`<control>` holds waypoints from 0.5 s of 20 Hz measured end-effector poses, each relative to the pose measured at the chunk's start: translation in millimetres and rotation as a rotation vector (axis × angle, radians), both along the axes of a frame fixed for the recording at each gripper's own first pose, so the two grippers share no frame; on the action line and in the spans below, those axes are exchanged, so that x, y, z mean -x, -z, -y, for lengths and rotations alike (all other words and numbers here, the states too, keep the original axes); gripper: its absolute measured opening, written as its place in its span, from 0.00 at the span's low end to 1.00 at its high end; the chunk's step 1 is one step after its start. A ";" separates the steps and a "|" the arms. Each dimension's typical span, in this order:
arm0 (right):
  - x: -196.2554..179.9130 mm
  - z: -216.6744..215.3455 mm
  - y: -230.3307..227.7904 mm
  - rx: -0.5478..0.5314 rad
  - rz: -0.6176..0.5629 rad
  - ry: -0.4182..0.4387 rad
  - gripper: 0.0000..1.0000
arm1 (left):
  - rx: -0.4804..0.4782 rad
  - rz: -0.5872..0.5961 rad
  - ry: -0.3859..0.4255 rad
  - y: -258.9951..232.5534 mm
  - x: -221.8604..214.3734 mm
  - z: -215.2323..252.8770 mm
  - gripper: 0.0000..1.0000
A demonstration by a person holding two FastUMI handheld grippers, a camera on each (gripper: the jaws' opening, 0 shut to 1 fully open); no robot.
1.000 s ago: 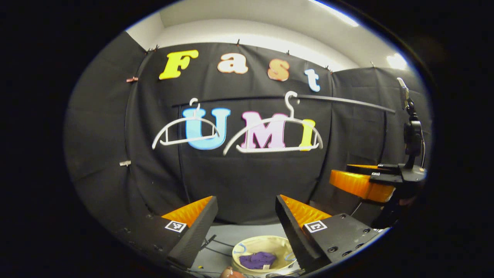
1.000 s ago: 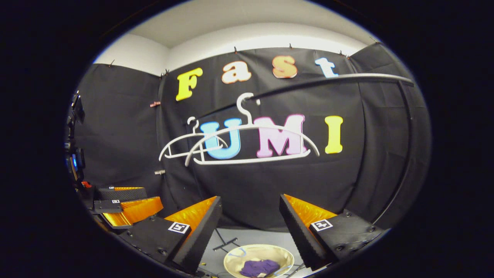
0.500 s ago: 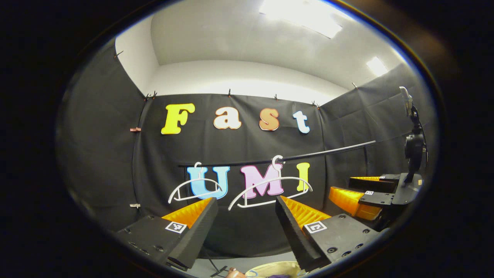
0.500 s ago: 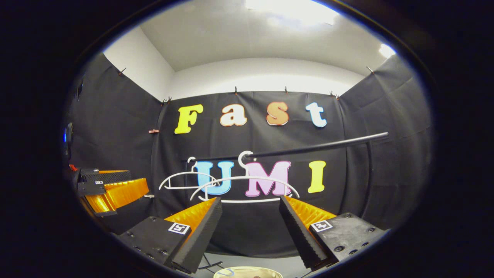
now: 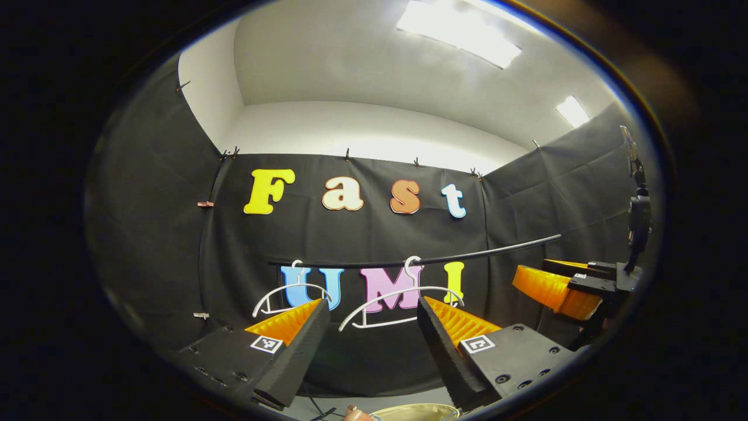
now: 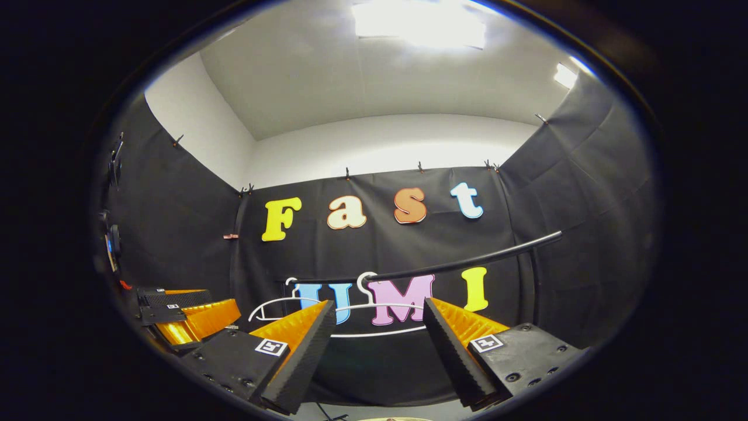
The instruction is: Grasp the clothes on the hanger with both hands and then place them into the laundry hamper below.
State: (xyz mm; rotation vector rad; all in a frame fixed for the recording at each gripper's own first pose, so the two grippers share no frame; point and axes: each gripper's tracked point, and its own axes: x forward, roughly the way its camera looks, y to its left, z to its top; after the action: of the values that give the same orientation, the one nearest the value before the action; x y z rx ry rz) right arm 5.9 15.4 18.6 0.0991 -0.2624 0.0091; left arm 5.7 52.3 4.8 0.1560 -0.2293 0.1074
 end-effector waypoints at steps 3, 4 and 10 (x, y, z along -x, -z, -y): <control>-1.5 -1.5 3.6 0.012 -0.015 -0.002 0.97 | -0.003 -0.008 -0.002 4.0 -1.3 1.1 0.92; -2.3 -1.9 2.9 0.015 -0.016 -0.002 0.97 | -0.003 -0.010 -0.001 4.5 -1.2 1.7 0.92; -2.0 -2.0 1.9 0.023 -0.011 0.003 0.97 | -0.008 -0.018 -0.001 5.7 -2.0 3.9 0.94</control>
State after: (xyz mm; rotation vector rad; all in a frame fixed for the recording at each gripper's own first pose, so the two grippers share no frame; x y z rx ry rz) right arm 8.0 17.5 16.7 0.0763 -0.2513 0.0085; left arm 7.7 48.4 -0.9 0.1649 -0.2115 0.1059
